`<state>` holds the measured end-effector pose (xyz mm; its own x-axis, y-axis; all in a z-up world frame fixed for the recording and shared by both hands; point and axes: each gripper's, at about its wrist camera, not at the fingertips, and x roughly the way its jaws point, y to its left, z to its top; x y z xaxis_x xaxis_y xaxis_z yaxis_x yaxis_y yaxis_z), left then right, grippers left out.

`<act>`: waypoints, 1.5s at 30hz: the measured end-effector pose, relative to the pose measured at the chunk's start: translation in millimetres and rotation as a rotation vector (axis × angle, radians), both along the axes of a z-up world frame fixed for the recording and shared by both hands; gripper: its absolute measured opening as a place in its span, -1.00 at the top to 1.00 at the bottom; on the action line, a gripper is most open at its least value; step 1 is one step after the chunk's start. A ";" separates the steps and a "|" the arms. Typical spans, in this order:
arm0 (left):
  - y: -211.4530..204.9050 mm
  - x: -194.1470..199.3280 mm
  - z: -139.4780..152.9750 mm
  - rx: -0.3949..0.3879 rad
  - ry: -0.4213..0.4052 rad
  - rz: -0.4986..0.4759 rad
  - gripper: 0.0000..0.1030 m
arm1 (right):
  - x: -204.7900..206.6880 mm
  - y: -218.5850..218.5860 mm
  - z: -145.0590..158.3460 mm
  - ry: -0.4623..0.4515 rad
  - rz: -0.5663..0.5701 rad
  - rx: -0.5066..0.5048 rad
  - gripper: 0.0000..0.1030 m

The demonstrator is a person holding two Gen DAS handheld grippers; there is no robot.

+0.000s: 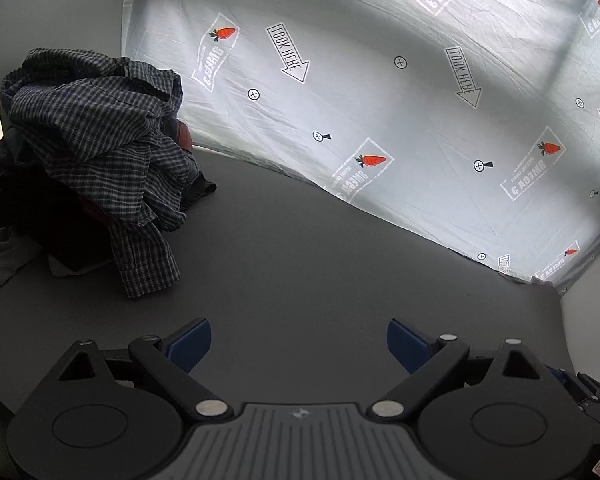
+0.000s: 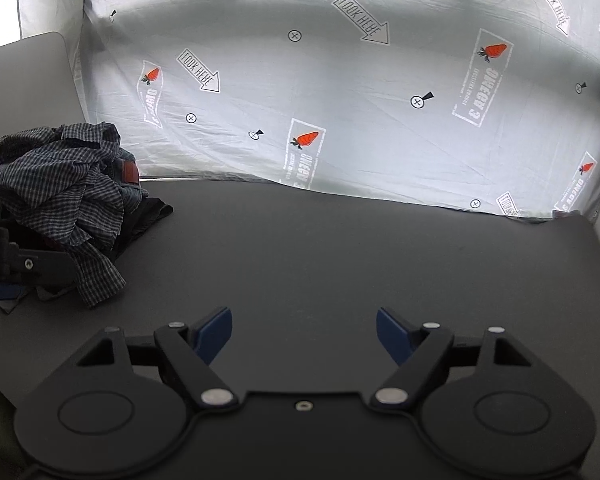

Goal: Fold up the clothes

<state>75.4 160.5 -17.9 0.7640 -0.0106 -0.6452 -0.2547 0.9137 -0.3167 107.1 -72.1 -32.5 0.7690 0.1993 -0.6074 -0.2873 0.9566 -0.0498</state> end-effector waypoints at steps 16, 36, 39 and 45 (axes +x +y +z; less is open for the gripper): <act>193.3 118.7 -9.7 0.519 -0.061 0.192 -0.49 | 168.5 256.6 -8.8 -0.016 0.312 0.069 -0.50; 265.0 174.8 -49.0 0.388 -0.092 0.265 -0.52 | 381.0 418.0 -32.2 0.410 0.428 0.579 0.81; 254.0 170.9 -37.9 0.378 -0.116 0.274 -0.52 | 363.8 376.4 -18.2 0.268 0.350 0.546 0.94; 210.3 146.6 -12.2 0.405 -0.181 0.204 -0.54 | 302.3 182.4 3.8 0.019 -0.106 0.359 0.94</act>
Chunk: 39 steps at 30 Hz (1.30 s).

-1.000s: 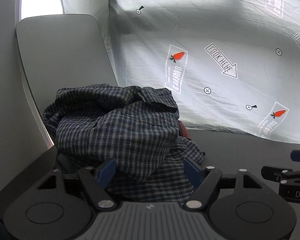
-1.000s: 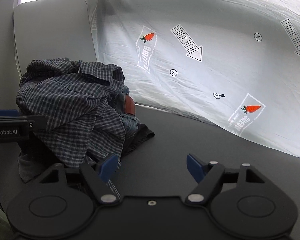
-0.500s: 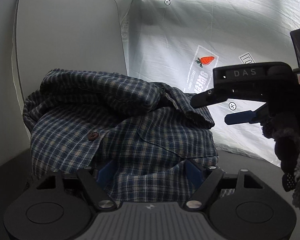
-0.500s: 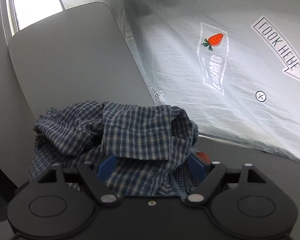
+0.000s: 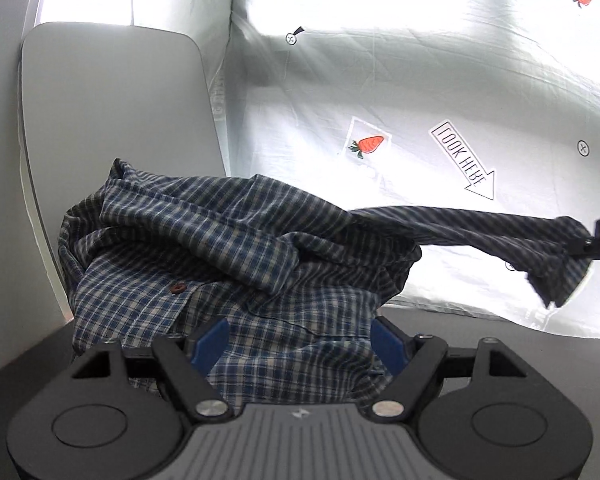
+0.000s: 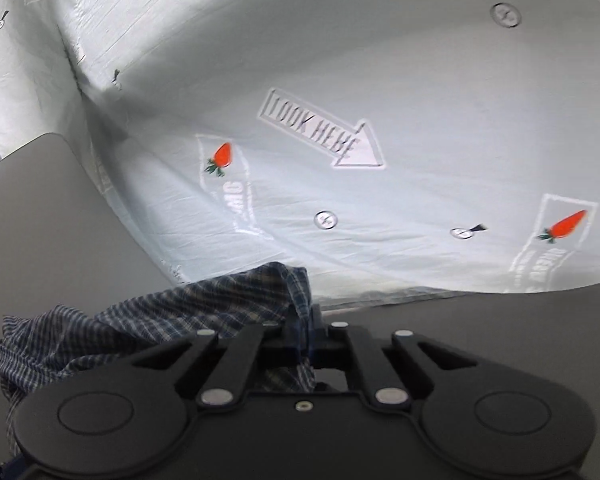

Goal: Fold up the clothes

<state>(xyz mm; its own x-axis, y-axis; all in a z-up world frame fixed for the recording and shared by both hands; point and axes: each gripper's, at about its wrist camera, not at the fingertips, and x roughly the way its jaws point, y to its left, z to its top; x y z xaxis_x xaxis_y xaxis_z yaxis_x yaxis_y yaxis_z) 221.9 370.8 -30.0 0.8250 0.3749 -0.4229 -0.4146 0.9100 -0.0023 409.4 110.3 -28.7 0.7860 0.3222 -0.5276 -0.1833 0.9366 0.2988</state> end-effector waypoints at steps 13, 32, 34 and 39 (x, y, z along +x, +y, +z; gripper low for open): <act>-144.5 -29.5 10.4 -0.160 0.064 -0.249 -0.54 | -142.2 -390.7 -21.1 0.125 -0.986 -0.585 0.80; -210.7 38.6 -42.4 -0.126 0.258 -0.277 -0.54 | -102.7 -145.6 -124.8 0.019 0.378 -0.541 -0.38; -209.4 45.7 -43.3 -0.164 0.270 -0.290 -0.54 | -86.6 -122.7 -142.3 0.029 0.482 -0.598 -0.37; -206.6 47.1 -50.5 -0.286 0.311 -0.343 -0.54 | -84.1 -82.9 -167.6 0.049 0.570 -0.710 0.70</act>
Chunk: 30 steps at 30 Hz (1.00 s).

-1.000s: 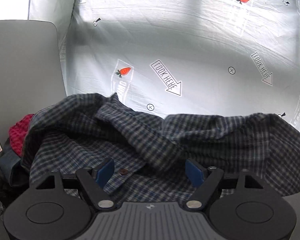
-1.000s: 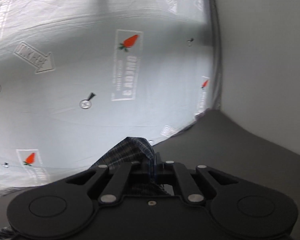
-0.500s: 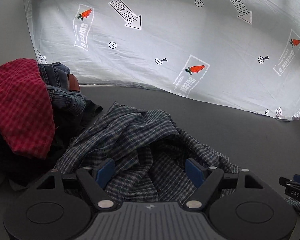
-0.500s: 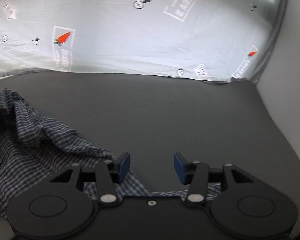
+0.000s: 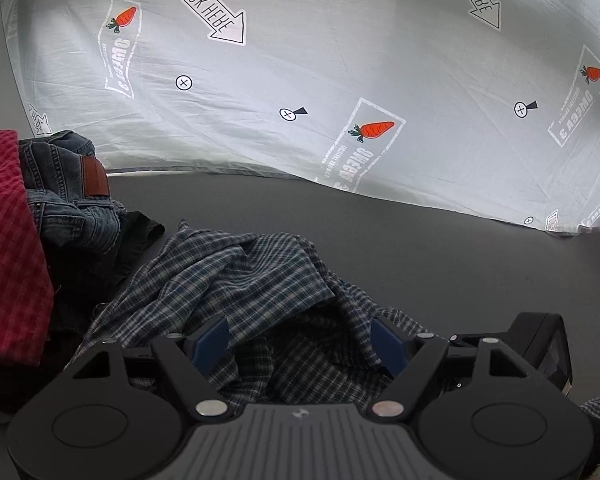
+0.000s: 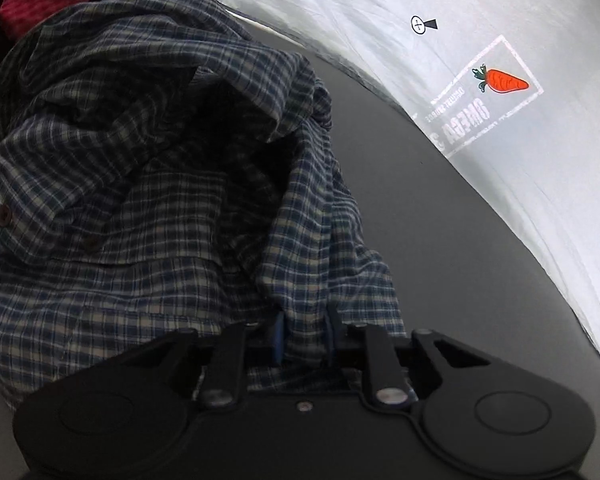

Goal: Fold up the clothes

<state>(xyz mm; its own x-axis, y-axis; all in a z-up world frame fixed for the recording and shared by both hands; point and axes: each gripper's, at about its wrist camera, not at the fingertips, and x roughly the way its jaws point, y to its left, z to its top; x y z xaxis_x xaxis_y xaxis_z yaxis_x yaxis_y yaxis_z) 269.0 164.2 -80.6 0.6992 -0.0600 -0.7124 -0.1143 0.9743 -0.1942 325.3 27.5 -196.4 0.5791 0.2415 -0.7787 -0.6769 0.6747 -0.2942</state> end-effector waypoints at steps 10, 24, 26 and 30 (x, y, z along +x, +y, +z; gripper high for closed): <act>12.9 -1.1 -14.2 -0.279 0.108 -0.042 -0.54 | -44.7 -16.5 92.3 0.112 0.080 0.505 0.79; 49.6 -24.8 -66.3 -0.737 0.316 0.174 -0.34 | -96.1 9.0 100.6 0.085 0.370 0.448 0.90; 51.4 -25.0 -71.3 -0.747 0.337 0.210 -0.07 | -98.5 6.5 100.7 0.090 0.370 0.445 0.90; 48.5 -22.4 -73.9 -0.757 0.345 0.230 0.36 | -103.7 1.6 100.7 0.105 0.370 0.434 0.90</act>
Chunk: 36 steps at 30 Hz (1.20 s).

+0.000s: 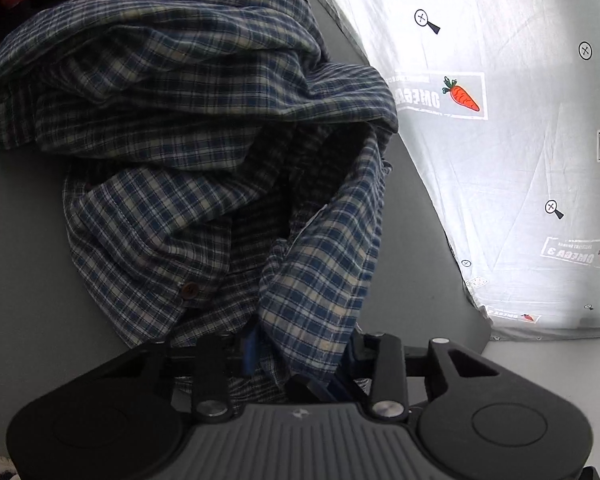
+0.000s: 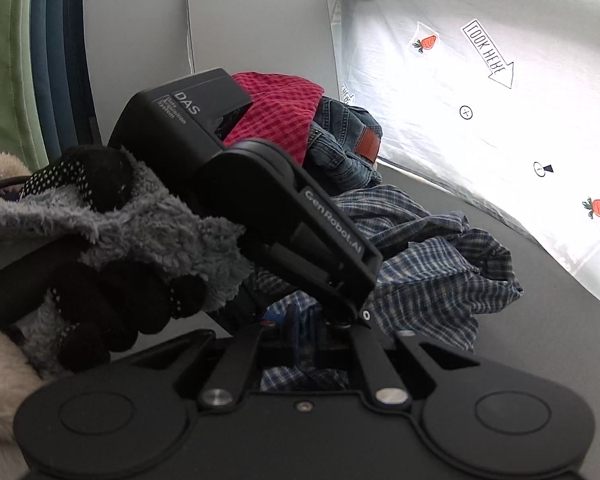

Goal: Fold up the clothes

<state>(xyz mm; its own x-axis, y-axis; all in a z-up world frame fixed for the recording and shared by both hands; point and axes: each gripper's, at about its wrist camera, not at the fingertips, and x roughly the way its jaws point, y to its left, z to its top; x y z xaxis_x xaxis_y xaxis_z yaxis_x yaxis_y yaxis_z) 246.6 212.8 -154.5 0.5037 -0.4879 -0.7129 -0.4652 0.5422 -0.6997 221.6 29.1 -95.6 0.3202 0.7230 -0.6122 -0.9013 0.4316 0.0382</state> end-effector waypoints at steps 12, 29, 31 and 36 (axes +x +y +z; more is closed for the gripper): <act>-1.2 4.2 10.5 0.129 0.023 0.037 0.62 | 35.8 -41.0 6.8 -0.135 -0.194 -0.160 0.65; -2.4 16.1 15.5 0.304 -0.040 0.029 0.73 | 130.5 51.7 -120.1 -0.923 0.584 -0.871 0.90; -4.1 15.3 27.8 0.376 -0.087 0.023 0.78 | 136.4 48.0 -103.9 -0.879 0.455 -0.788 0.91; -33.2 20.1 106.7 0.622 -0.352 -0.064 0.84 | 142.6 6.7 -19.2 -0.979 0.090 -0.617 0.92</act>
